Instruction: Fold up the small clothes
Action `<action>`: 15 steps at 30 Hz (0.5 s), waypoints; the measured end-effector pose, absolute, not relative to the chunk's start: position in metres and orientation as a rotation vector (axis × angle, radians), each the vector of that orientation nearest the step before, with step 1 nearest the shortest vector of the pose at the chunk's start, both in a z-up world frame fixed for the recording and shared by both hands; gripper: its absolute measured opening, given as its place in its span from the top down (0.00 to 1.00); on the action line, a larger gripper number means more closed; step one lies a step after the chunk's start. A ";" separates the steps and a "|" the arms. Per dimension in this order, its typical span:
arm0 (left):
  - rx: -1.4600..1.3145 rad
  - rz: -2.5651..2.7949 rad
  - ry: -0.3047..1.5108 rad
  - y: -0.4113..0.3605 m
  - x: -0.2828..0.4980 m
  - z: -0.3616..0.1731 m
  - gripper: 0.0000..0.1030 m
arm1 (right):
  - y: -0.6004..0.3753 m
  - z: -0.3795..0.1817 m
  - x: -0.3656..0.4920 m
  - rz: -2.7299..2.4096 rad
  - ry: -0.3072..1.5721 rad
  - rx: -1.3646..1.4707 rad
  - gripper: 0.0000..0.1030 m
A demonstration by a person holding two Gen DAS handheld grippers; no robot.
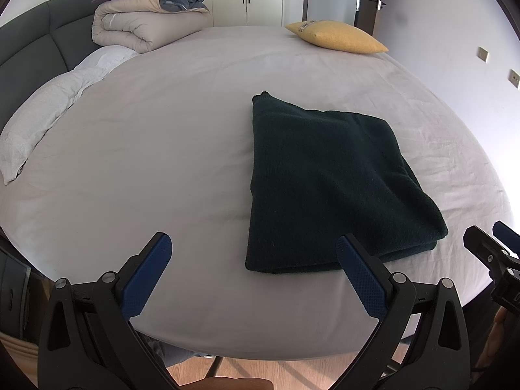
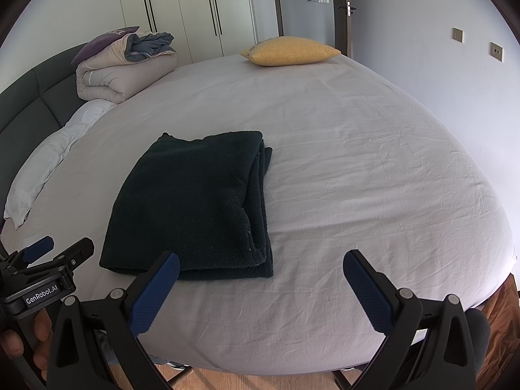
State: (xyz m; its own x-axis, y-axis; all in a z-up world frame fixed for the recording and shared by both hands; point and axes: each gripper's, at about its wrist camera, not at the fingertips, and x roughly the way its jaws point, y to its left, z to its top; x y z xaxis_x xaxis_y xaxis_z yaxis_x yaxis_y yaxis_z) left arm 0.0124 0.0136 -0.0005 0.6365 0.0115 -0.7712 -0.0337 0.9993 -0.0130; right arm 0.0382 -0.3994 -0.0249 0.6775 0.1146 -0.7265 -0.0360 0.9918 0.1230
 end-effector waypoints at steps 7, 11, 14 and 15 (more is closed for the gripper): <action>-0.027 0.024 0.884 0.014 0.014 -0.001 0.00 | -0.400 -0.025 0.038 0.086 0.825 0.102 0.00; -0.027 0.024 0.884 0.014 0.014 -0.001 0.00 | -0.400 -0.026 0.038 0.085 0.825 0.103 0.00; -0.027 0.025 0.884 0.014 0.013 -0.001 0.00 | -0.398 -0.027 0.036 0.085 0.826 0.104 0.00; -0.027 0.025 0.884 0.014 0.013 -0.001 0.00 | -0.398 -0.027 0.035 0.085 0.827 0.105 0.00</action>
